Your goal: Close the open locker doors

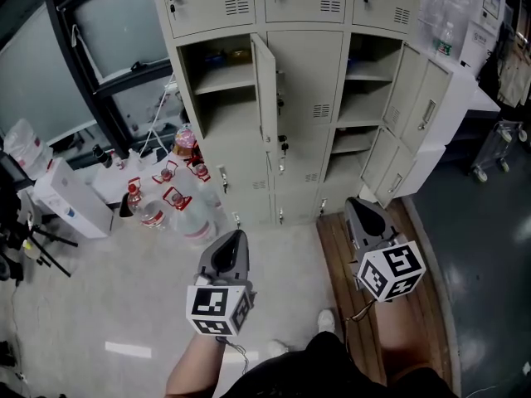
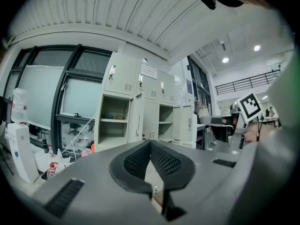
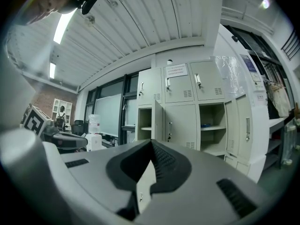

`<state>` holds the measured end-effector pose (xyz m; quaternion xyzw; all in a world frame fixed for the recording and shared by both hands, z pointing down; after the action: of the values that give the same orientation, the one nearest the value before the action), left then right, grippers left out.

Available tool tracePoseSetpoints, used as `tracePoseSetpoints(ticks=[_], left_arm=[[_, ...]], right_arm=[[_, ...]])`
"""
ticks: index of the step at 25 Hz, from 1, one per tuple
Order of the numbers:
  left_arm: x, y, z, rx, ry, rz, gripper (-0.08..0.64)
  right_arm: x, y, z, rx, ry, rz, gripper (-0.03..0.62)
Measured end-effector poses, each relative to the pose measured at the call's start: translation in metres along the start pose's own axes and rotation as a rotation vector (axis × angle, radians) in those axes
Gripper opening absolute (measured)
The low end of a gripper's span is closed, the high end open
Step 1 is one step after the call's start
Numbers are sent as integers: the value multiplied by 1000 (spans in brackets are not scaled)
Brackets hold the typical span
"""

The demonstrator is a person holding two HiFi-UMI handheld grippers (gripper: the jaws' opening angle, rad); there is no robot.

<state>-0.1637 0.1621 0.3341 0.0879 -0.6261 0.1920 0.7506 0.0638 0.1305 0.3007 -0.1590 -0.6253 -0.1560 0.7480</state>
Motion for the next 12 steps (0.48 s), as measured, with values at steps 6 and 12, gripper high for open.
tracePoseSetpoints(ticks=[6, 12], left_arm=[[-2, -21, -3, -14, -12, -13, 5], [-12, -56, -9, -46, -18, -24, 5]], right_arm=[[1, -19, -13, -24, 2, -19, -6], [-1, -46, -41, -58, -5, -36, -6]])
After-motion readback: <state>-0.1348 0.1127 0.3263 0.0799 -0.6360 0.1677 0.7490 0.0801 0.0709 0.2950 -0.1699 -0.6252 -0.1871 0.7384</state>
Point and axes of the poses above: the fingertips, and each gripper's own axes: y backward along the fingers, z to its left, x out of its underside, the point moved 2 cm from there along y, backward along the fingers, and after that the axes turned 9 degrees about y, right-handed, at the moved point
